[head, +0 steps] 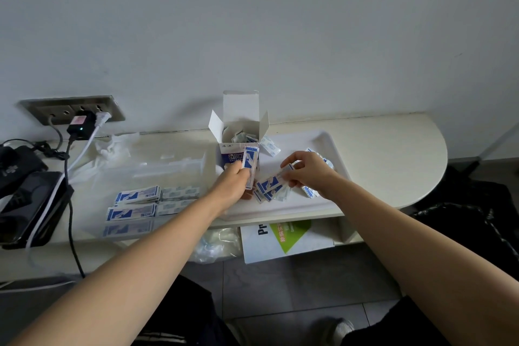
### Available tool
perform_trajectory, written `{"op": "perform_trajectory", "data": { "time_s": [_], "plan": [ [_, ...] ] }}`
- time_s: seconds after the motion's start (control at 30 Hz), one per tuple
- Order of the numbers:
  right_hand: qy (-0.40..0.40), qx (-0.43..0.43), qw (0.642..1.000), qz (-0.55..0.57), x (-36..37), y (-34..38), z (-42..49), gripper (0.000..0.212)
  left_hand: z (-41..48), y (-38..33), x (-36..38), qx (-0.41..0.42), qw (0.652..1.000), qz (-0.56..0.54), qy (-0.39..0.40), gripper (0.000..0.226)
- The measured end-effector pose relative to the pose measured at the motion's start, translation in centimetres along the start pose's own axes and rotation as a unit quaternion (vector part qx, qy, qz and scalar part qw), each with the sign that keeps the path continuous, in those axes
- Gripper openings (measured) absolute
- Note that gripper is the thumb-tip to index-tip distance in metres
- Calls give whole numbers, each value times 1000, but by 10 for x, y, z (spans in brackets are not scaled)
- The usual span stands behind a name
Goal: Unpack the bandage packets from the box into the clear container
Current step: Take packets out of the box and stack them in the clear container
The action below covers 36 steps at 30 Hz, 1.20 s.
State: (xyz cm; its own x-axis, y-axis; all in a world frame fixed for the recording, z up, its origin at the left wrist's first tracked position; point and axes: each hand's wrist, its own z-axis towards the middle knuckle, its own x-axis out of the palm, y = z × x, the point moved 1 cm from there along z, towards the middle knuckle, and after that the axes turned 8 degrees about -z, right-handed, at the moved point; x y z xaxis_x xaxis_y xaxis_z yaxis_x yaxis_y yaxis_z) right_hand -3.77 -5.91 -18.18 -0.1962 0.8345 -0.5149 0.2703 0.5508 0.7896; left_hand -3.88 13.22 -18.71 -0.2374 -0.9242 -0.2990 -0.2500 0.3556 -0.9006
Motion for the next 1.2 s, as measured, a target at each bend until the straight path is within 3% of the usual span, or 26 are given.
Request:
{"op": "perform_trajectory", "data": {
  "time_s": [0.2, 0.37, 0.47, 0.63, 0.9, 1.07, 1.2],
  "plan": [
    [18, 14, 999, 47, 6, 7, -3, 16, -4, -10, 15, 25, 991, 121, 40, 20],
    [56, 53, 982, 171, 8, 15, -7, 17, -9, -9, 29, 45, 982, 154, 98, 40],
    [101, 71, 963, 241, 5, 14, -10, 8, -6, -4, 29, 52, 976, 188, 98, 34],
    [141, 95, 939, 299, 0, 7, -13, 15, -5, -2, 25, 10, 979, 158, 126, 19],
    [125, 84, 955, 257, -1, 1, -13, 30, -5, 2, 23, -60, 985, 17, 161, 13],
    [100, 49, 978, 179, -6, -4, -14, 22, -3, 3, 22, -70, 984, -23, 163, 13],
    [4, 41, 996, 74, -12, -14, -8, 16, 0, 4, 15, -28, 985, 135, 106, 15]
  ]
}}
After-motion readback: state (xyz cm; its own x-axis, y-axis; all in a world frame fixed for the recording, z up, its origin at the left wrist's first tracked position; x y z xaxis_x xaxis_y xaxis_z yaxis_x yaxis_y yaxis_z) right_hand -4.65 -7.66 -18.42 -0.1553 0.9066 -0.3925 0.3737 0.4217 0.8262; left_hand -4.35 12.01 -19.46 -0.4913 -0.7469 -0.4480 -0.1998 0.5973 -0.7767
